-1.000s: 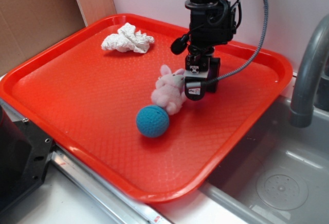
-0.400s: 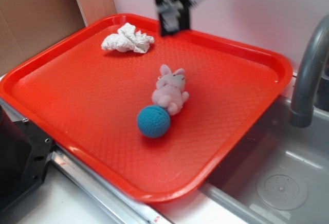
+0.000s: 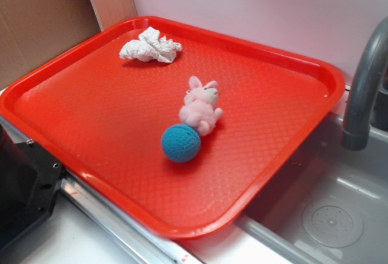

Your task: Grab the black box.

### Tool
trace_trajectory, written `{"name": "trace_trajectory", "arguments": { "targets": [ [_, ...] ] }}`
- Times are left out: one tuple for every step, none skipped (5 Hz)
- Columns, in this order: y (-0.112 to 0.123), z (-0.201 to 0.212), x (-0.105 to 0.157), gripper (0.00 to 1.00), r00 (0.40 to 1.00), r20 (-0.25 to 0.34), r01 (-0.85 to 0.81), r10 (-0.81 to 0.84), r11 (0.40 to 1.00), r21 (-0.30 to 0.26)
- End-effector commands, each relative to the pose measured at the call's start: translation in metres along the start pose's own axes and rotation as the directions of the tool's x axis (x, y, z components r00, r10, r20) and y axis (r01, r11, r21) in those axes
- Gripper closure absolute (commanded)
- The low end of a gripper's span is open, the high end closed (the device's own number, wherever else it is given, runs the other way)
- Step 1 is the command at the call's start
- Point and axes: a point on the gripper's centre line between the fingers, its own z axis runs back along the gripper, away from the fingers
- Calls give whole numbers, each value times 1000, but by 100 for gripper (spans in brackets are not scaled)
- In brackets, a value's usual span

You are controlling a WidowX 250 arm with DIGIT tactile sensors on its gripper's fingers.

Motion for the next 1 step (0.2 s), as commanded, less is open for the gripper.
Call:
{"name": "trace_trajectory", "arguments": {
  "targets": [
    [-19,22,20,100,996,-62,-61,69,991,119]
  ]
}}
